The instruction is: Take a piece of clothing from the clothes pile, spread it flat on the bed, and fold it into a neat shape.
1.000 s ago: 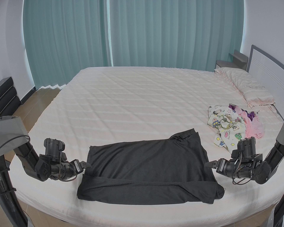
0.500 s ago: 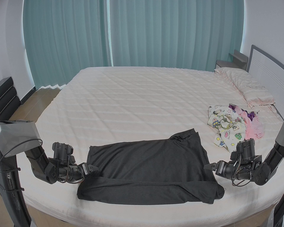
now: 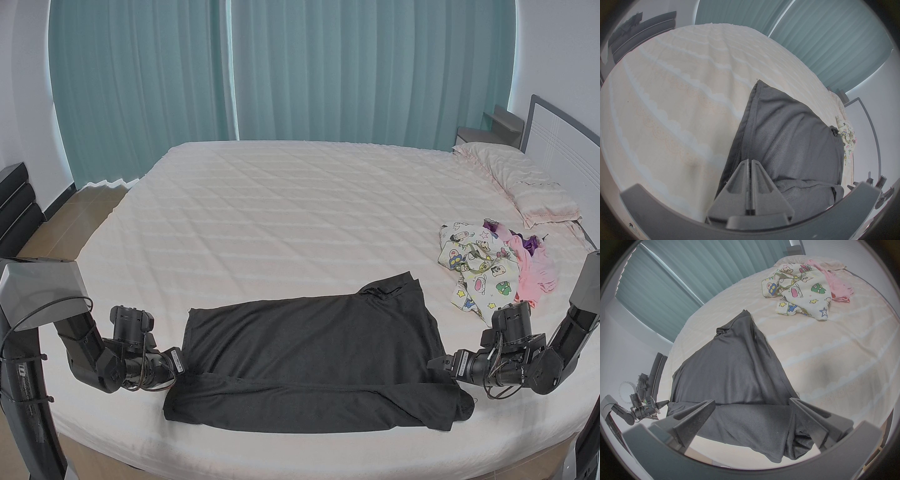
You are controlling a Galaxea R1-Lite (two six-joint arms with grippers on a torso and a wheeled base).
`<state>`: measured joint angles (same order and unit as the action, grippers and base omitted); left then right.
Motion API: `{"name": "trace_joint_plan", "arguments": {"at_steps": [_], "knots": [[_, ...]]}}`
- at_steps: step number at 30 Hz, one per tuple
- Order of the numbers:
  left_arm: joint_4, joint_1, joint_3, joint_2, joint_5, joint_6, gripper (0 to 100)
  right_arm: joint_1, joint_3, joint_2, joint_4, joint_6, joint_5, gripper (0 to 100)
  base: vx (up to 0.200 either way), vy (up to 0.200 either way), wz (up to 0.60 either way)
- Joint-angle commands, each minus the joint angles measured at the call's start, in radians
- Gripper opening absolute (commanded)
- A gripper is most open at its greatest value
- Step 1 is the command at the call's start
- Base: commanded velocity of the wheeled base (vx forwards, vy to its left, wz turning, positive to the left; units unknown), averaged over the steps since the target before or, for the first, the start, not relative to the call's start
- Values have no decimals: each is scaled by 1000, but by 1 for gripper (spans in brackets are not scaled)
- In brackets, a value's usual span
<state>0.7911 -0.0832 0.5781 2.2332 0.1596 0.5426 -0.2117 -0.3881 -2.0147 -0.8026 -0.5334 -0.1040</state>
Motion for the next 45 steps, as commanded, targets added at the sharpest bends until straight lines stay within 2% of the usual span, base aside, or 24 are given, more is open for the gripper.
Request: {"name": "trace_joint_plan", "arguments": {"at_steps": [1, 5, 10, 17, 26, 27, 40, 45], "knots": [[10, 2, -14, -3, -6, 4, 0, 14, 5, -44, -3, 12, -25, 100, 0, 0, 0], [14, 2, -20, -7, -6, 5, 0, 49, 8, -79, -6, 50, -63, 100, 0, 0, 0], [14, 2, -20, -6, -12, 14, 0, 77, 35, -88, -41, 82, -148, 100, 0, 0, 0], [14, 2, -20, -3, -12, 16, 0, 97, 51, -144, -83, 138, -154, 100, 0, 0, 0], [14, 2, -20, 3, -12, 14, 0, 86, 71, -167, -136, 139, -157, 100, 0, 0, 0], [14, 2, -20, 3, -12, 16, 0, 86, 69, -173, -136, 136, -157, 0, 0, 0, 0], [14, 10, -20, 2, -12, 14, 0, 97, 60, -157, -139, 128, -155, 0, 0, 0, 0], [14, 20, -21, -1, -12, 14, 0, 104, 64, -125, -191, 125, -157, 0, 0, 0, 0]]}}
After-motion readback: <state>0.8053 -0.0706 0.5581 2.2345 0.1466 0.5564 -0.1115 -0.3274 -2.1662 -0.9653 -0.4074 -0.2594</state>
